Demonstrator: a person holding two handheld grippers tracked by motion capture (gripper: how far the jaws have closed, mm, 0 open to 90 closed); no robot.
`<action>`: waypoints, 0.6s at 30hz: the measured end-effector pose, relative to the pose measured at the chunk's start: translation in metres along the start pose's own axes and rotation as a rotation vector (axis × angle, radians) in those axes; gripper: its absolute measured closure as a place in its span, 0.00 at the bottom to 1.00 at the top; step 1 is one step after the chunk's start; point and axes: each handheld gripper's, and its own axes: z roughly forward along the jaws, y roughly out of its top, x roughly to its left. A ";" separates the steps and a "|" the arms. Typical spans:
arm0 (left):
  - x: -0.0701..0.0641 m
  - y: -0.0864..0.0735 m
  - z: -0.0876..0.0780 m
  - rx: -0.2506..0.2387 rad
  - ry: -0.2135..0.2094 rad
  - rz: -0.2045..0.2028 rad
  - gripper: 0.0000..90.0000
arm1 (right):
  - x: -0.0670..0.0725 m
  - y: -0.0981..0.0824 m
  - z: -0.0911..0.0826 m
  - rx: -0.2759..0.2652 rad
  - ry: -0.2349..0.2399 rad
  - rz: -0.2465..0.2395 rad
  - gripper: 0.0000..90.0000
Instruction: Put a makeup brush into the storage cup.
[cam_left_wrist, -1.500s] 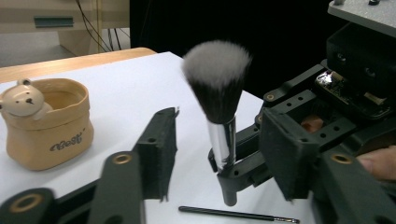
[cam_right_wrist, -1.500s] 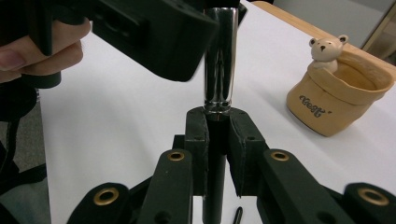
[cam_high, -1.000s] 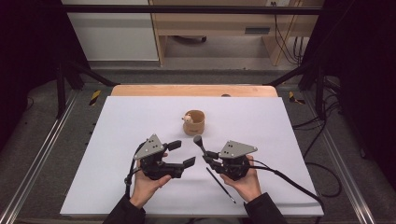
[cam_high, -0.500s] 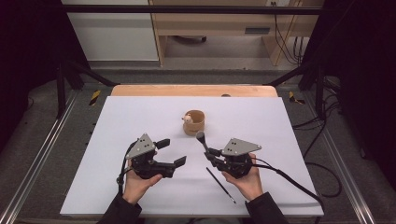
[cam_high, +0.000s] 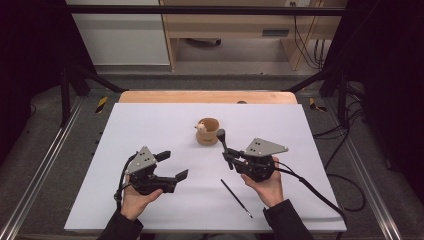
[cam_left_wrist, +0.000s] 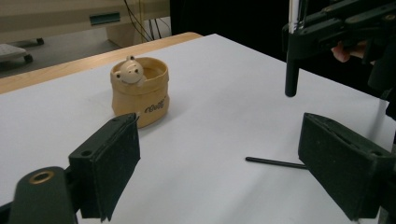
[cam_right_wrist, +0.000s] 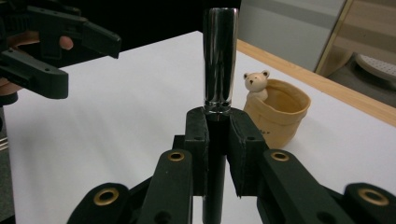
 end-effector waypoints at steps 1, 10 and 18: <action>0.001 -0.001 -0.002 -0.001 0.004 -0.002 0.14 | 0.000 0.001 -0.001 -0.002 -0.006 0.000 0.88; 0.013 -0.010 -0.014 0.012 0.065 -0.006 0.15 | -0.004 0.014 -0.001 -0.030 -0.020 0.015 0.88; 0.021 -0.019 -0.024 0.035 0.116 0.001 0.15 | -0.007 0.022 0.003 -0.056 -0.035 0.045 0.88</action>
